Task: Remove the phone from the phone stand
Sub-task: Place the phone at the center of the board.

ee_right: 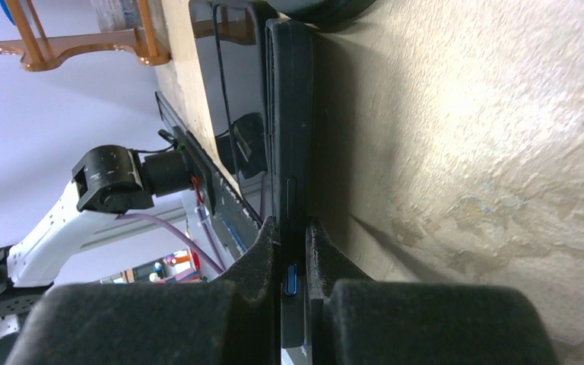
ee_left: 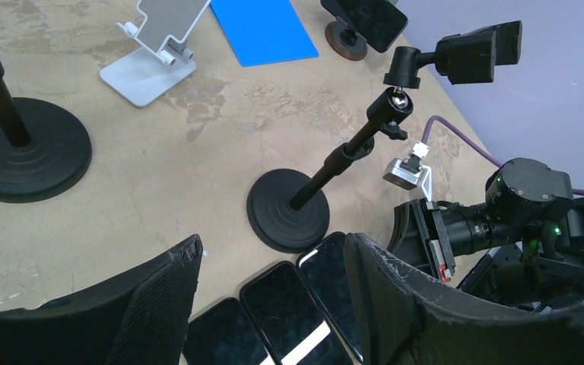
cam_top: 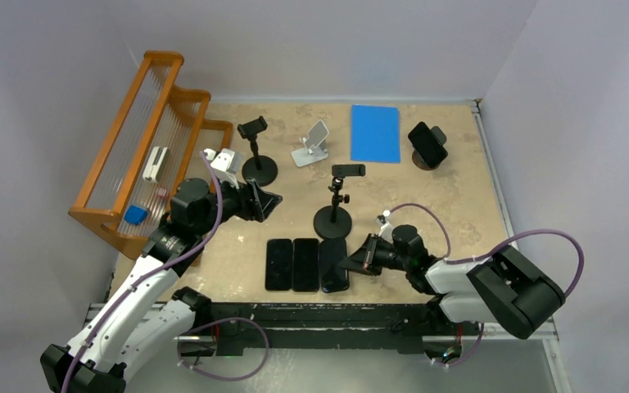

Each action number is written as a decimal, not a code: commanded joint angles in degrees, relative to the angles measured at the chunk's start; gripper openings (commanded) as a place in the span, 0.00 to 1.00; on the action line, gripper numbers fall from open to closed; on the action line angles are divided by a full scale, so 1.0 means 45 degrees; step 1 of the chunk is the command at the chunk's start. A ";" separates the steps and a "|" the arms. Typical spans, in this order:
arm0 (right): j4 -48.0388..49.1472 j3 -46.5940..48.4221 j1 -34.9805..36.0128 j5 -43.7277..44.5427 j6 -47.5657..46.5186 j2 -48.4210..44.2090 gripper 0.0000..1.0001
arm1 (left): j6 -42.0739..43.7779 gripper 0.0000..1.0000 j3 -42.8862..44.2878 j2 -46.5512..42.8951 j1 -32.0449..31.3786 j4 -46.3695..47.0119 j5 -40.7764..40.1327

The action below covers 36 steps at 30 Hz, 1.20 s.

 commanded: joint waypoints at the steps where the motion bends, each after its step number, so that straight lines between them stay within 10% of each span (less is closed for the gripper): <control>1: 0.0496 0.0697 -0.0387 0.0586 -0.0603 0.0334 0.00 | 0.0280 0.66 -0.0009 -0.0080 0.0031 0.0294 0.0078; 12: 0.0944 0.0541 -0.0507 0.0559 -0.1027 0.1196 0.00 | 0.0272 0.66 -0.0009 -0.0053 0.0031 0.0259 0.0078; 22: -0.0760 0.0500 -0.0501 0.1366 -0.1704 -0.0013 0.43 | 0.0253 0.66 0.0001 -0.0069 0.0031 0.0241 0.0116; 36: -0.2080 0.0398 -0.0504 0.1788 -0.2374 -0.1429 0.48 | 0.0237 0.66 -0.0009 -0.0051 0.0031 0.0259 0.0248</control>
